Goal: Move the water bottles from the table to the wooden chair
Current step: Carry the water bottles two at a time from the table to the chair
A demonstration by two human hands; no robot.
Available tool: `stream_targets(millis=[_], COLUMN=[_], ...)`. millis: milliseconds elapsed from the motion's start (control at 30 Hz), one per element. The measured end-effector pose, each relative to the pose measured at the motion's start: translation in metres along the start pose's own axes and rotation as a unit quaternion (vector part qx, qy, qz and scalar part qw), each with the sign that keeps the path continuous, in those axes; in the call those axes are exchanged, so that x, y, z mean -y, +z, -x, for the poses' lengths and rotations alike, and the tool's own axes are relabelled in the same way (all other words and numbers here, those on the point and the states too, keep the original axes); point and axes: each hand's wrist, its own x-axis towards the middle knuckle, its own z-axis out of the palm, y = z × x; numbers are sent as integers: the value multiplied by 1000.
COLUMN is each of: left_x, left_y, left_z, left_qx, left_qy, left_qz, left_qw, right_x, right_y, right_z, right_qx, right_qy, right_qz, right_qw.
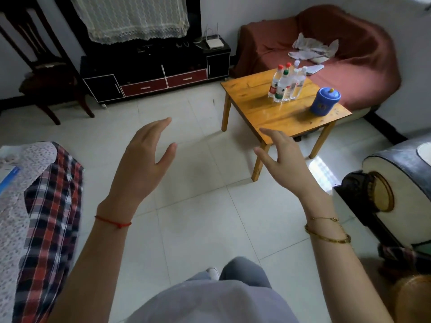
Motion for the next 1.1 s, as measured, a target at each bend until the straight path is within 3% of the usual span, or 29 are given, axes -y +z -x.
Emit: stream_targets(millis=[200,767,1100], left_x=[30,74,109], left_y=[39,156,238], left_z=[-98,-432,-605], left_qx=[30,9,77], left_qy=[-1,-3,57], left_qz=[5,28,53], left_qw=[1000,1000,994], right_x=[-36,-148,-205], right_y=[21,21,30], right_z=[-86,-423,-546], right_qx=[9,7,-36], right_qy=[25,20,108], right_qz=[-4,5,16], right_qw=[1000,1000,993])
